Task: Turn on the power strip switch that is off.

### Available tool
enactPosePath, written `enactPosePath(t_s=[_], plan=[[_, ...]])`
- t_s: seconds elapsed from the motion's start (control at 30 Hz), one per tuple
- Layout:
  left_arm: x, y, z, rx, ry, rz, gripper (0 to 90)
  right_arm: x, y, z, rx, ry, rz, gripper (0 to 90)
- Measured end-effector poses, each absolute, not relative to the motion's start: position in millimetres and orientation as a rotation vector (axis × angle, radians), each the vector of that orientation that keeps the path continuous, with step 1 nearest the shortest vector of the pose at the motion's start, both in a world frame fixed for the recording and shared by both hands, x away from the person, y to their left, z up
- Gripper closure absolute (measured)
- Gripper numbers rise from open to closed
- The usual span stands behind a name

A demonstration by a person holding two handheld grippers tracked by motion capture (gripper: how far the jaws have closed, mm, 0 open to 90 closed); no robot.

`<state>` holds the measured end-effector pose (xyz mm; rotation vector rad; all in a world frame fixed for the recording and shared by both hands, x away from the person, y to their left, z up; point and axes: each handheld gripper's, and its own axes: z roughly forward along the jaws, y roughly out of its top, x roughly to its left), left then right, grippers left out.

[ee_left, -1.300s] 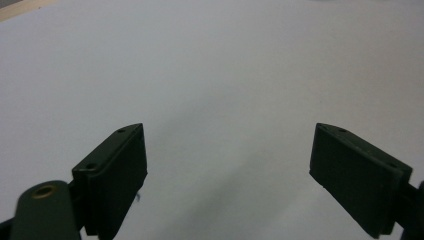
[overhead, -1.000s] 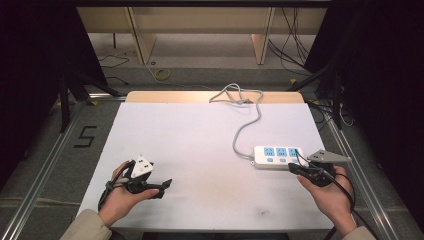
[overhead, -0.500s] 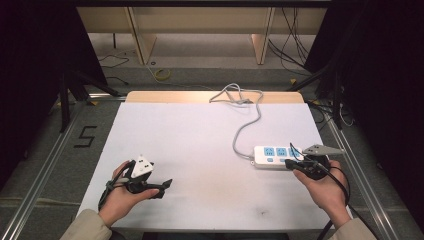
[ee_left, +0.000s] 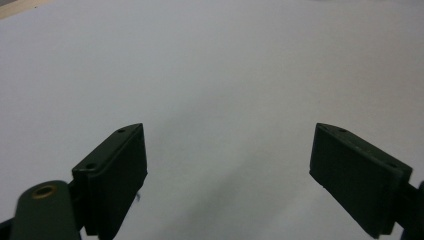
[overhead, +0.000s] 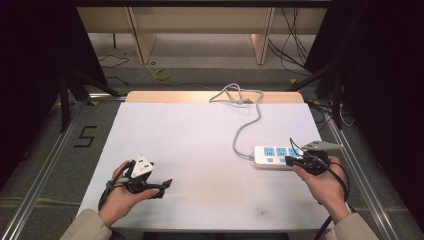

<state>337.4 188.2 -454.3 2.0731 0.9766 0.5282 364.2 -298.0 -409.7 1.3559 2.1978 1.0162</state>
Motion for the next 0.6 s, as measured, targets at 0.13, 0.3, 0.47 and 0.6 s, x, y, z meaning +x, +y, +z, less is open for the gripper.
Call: enactPosePath(t_s=[0.13, 0.3, 0.47, 0.6], plan=[[337, 188, -454, 2.074, 0.975, 0.528, 14.8, 367, -296, -408, 1.359, 2.202, 1.013, 90.0], [338, 188, -455, 2.074, 0.974, 0.527, 14.8, 372, -293, -407, 1.354, 2.208, 1.009, 90.0], [337, 188, -454, 2.072, 0.977, 0.526, 14.8, 376, -289, -407, 1.358, 2.216, 0.998, 90.0], [338, 188, -454, 2.074, 0.974, 0.526, 14.8, 380, -287, -408, 1.363, 2.227, 0.986, 90.0]])
